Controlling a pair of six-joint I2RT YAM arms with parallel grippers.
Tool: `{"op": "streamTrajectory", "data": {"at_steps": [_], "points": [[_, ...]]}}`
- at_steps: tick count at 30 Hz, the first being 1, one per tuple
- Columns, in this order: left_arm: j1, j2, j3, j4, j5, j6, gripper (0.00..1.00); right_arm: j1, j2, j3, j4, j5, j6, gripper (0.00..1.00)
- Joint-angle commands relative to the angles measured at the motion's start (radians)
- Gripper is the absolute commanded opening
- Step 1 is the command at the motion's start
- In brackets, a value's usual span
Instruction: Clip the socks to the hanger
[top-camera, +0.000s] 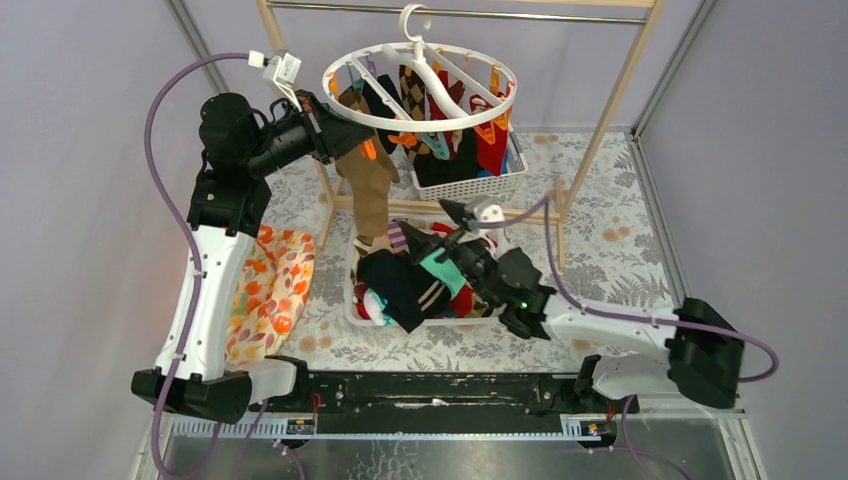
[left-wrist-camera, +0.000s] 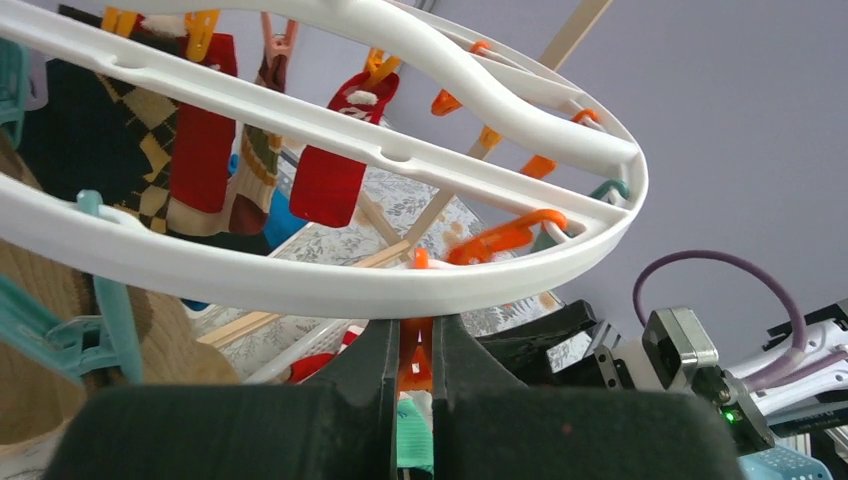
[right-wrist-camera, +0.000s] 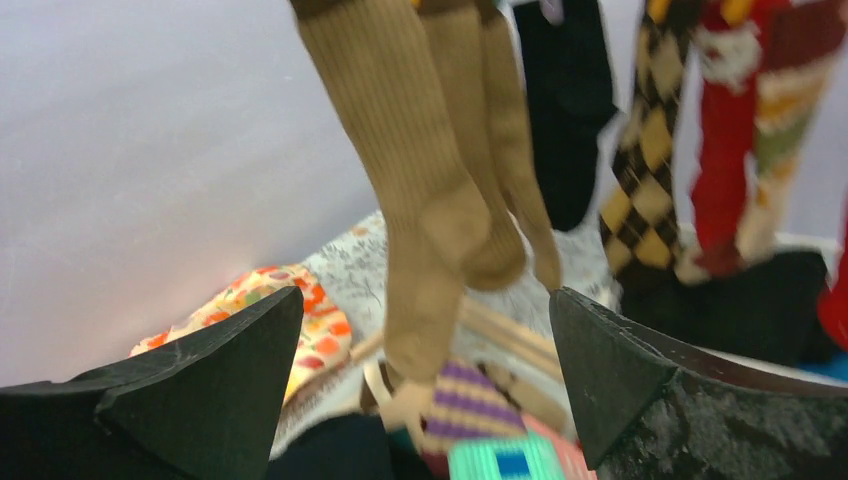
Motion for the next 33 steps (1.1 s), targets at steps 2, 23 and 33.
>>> {"op": "streamTrajectory", "data": {"at_steps": [2, 23, 33], "points": [[0.046, 0.038, 0.026, 0.010, 0.032, 0.039, 0.00, 0.000, -0.258, -0.213, -0.052, 0.117, 0.178, 1.00], [0.054, 0.057, 0.038, -0.015, 0.046, 0.060, 0.00, -0.162, -0.034, -0.058, -0.611, -0.346, 0.438, 0.74], [0.057, 0.051, 0.042, -0.028, 0.038, 0.079, 0.00, -0.183, 0.013, -0.044, -0.583, -0.362, 0.460, 0.47]]}}
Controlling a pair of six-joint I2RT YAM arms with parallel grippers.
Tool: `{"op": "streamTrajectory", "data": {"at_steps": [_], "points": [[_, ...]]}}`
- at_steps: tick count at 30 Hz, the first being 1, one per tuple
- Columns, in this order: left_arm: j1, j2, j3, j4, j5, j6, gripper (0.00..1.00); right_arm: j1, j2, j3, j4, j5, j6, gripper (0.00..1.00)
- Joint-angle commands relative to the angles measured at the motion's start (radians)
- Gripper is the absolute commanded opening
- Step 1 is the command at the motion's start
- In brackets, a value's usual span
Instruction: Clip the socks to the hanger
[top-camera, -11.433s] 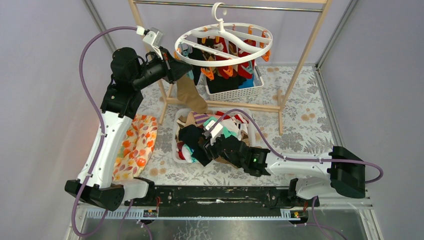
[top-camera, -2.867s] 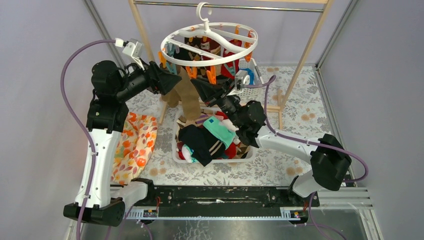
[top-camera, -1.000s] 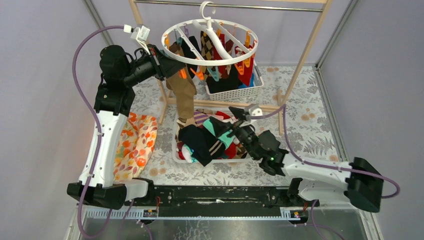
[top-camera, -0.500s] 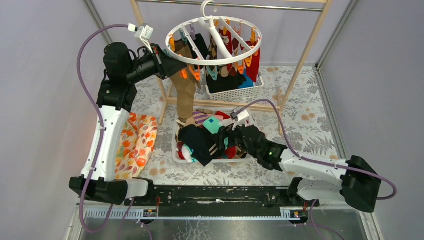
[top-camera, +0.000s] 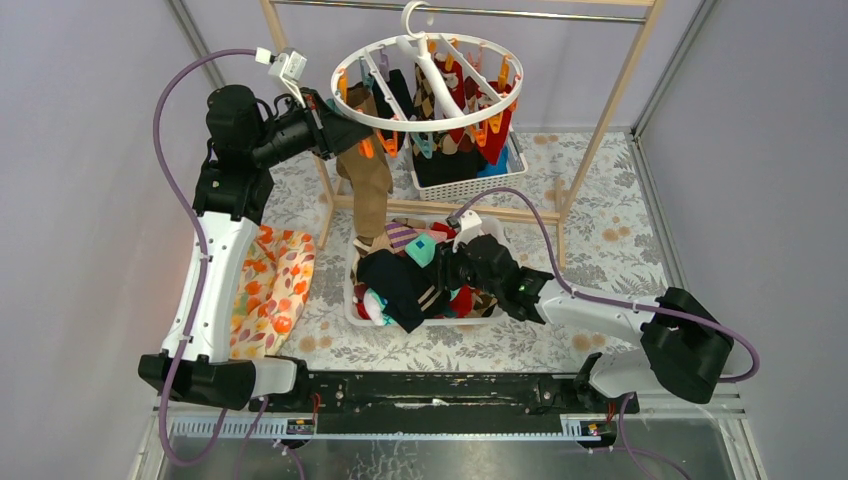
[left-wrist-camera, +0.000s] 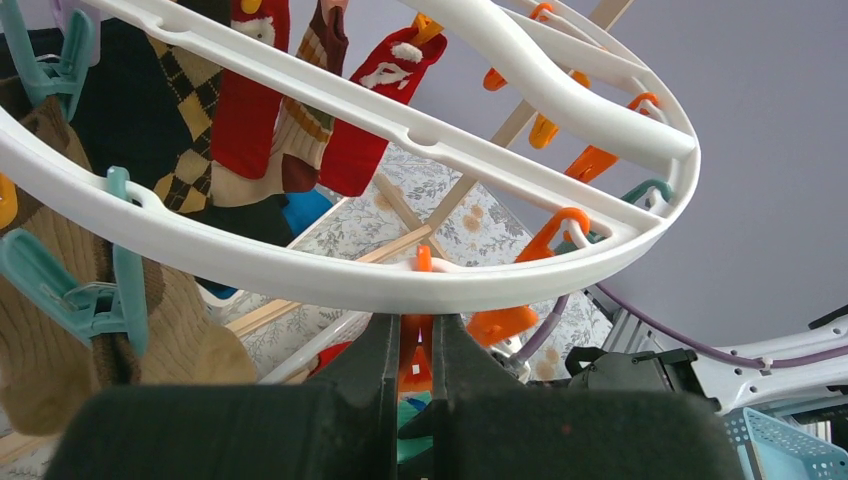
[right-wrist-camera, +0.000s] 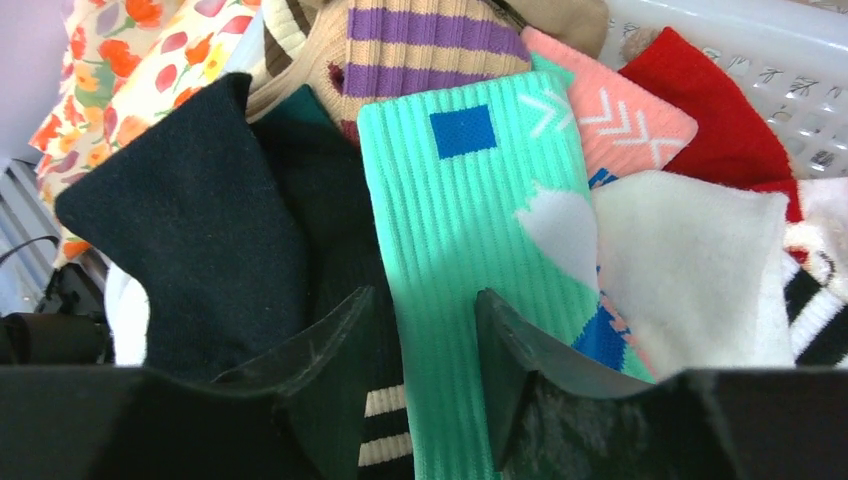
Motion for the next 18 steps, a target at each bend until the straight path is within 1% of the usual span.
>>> {"op": "streamTrajectory", "data": {"at_steps": [1, 4, 7, 8, 18], "points": [[0.011, -0.013, 0.024, -0.006, -0.010, 0.022, 0.00, -0.020, -0.029, 0.043, 0.048, -0.040, 0.024, 0.42], [0.011, -0.014, 0.025, -0.007, -0.011, 0.022, 0.00, -0.035, -0.062, 0.048, 0.030, -0.062, 0.024, 0.26], [0.012, -0.012, 0.027, -0.006, -0.012, 0.022, 0.00, -0.042, -0.097, 0.059, -0.008, -0.065, 0.020, 0.03], [0.012, -0.012, 0.028, -0.006, -0.012, 0.022, 0.00, -0.046, -0.109, 0.063, -0.022, -0.062, 0.020, 0.00], [0.012, -0.018, 0.023, -0.007, -0.003, 0.027, 0.00, -0.074, -0.210, 0.091, -0.104, -0.052, -0.003, 0.00]]}}
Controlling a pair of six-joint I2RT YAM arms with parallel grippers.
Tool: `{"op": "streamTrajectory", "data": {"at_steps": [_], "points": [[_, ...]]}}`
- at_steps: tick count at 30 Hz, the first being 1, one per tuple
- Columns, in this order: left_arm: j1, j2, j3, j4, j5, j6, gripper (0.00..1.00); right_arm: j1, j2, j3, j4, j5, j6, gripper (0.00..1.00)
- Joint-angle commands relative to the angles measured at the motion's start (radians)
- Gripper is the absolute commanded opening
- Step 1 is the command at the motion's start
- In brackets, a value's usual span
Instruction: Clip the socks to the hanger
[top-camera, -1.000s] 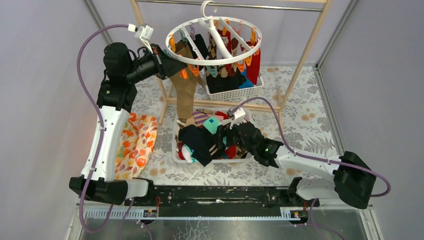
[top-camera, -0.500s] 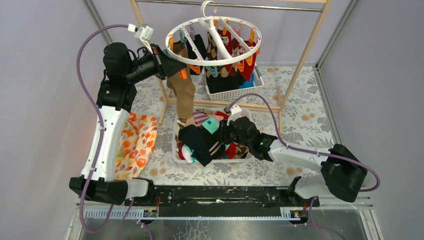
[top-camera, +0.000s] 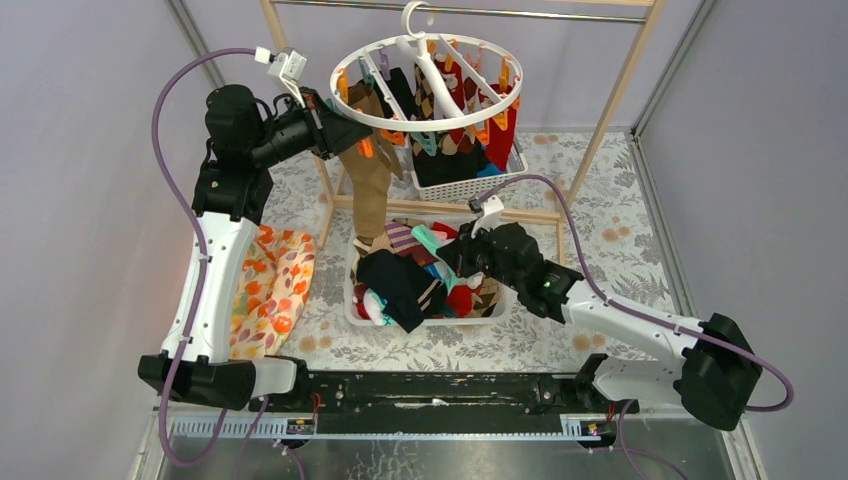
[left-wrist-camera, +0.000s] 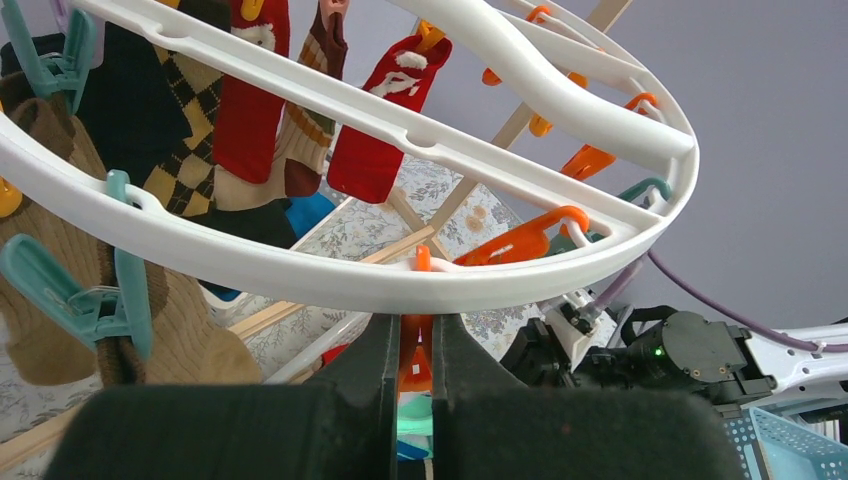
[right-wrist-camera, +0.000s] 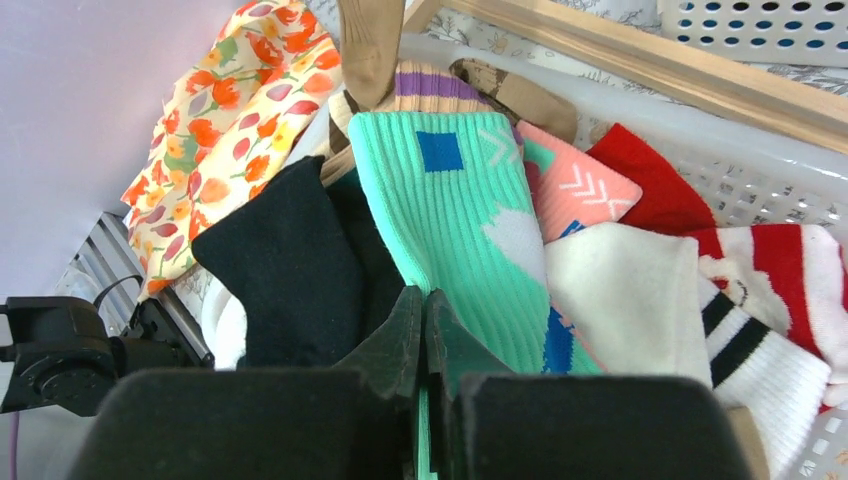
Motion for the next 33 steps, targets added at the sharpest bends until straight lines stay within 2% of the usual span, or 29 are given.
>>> {"op": "streamTrajectory", "data": {"at_steps": [1, 8, 15, 24, 29, 33], "points": [[0.011, -0.016, 0.019, -0.005, -0.002, 0.015, 0.00, -0.018, -0.053, 0.063, -0.025, -0.008, -0.022, 0.00], [0.010, -0.021, 0.012, -0.003, 0.004, 0.020, 0.00, -0.045, -0.104, 0.090, -0.043, -0.014, -0.031, 0.00], [0.011, -0.026, 0.008, 0.005, 0.008, 0.018, 0.00, -0.074, -0.206, 0.111, 0.012, -0.019, -0.036, 0.00], [0.011, -0.035, 0.001, 0.010, 0.016, 0.017, 0.00, -0.087, -0.304, 0.183, -0.019, 0.060, -0.129, 0.00], [0.011, -0.037, -0.001, 0.012, 0.019, 0.017, 0.00, -0.088, -0.312, 0.204, -0.035, 0.065, -0.175, 0.00], [0.010, -0.038, -0.005, 0.019, 0.022, 0.010, 0.00, -0.087, -0.260, 0.171, -0.005, 0.016, -0.174, 0.00]]}}
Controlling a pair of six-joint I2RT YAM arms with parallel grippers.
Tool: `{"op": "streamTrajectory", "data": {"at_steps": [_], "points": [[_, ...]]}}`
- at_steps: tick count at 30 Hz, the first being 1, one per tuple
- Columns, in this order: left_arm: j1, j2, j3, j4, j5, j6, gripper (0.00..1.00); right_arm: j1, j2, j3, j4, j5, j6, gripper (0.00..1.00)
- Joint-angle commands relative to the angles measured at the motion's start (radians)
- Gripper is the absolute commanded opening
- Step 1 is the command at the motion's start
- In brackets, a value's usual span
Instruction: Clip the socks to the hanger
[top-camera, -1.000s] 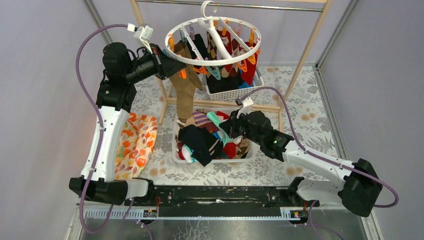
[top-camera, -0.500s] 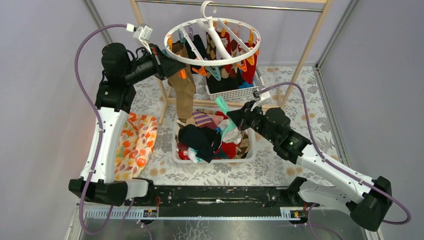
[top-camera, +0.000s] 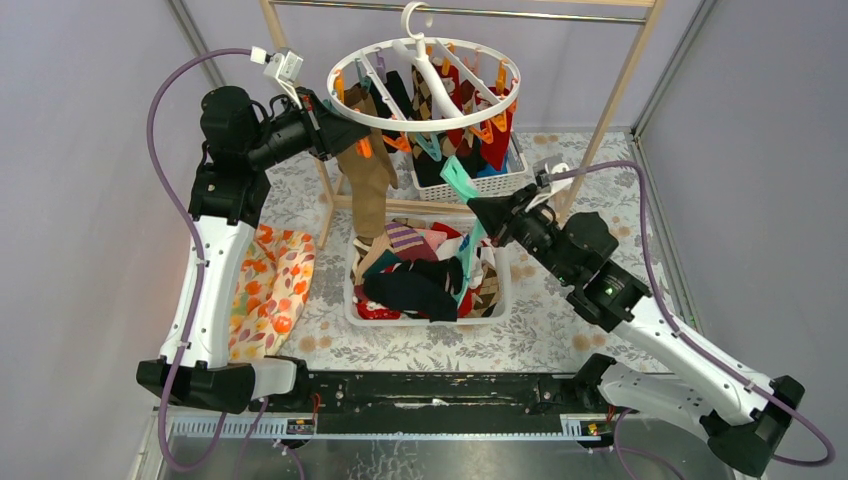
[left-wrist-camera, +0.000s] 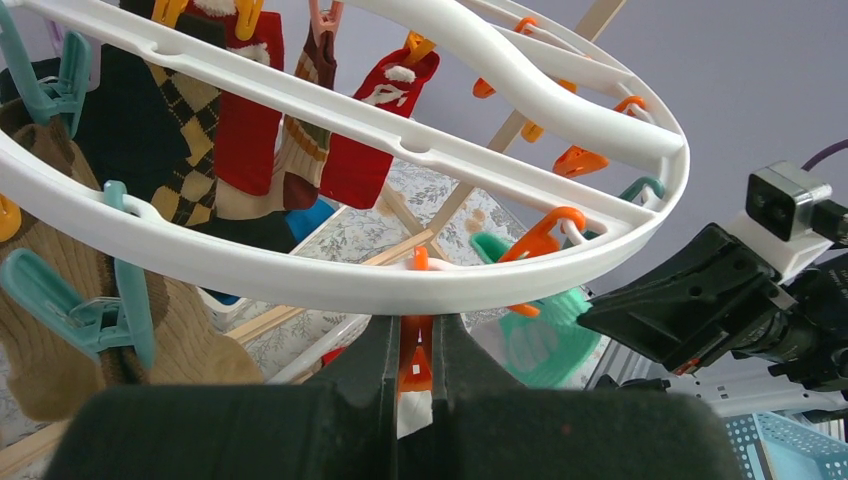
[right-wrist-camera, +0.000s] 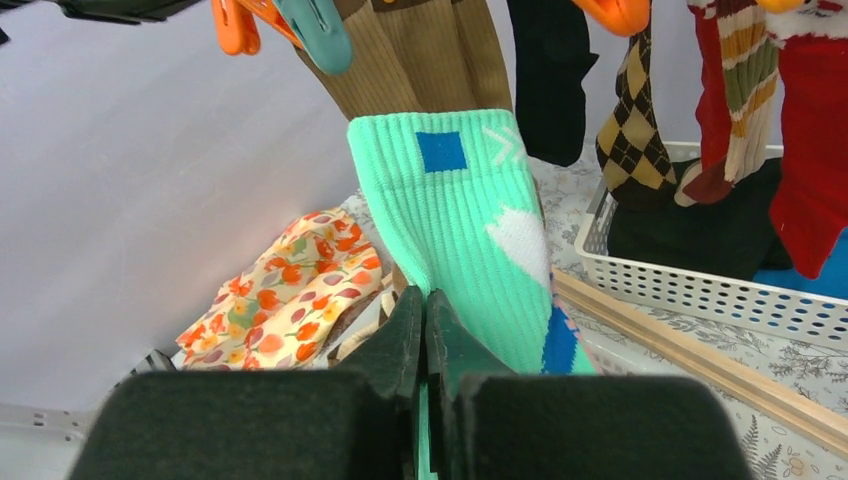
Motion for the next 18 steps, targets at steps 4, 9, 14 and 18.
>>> {"op": "streamTrajectory", "data": {"at_steps": [4, 9, 14, 18], "points": [[0.007, -0.023, -0.007, 0.020, 0.022, 0.002, 0.00, -0.009, 0.081, -0.031, 0.045, 0.000, -0.045, 0.00], [0.008, -0.023, -0.009, 0.019, 0.023, 0.005, 0.00, -0.009, 0.045, -0.102, 0.051, -0.008, -0.048, 0.00], [0.007, -0.020, -0.010, 0.021, 0.027, 0.002, 0.00, -0.011, -0.044, -0.092, -0.044, 0.152, -0.101, 0.00], [0.008, -0.019, -0.011, 0.022, 0.029, 0.003, 0.00, -0.010, -0.127, -0.041, -0.115, 0.265, -0.157, 0.00]]}}
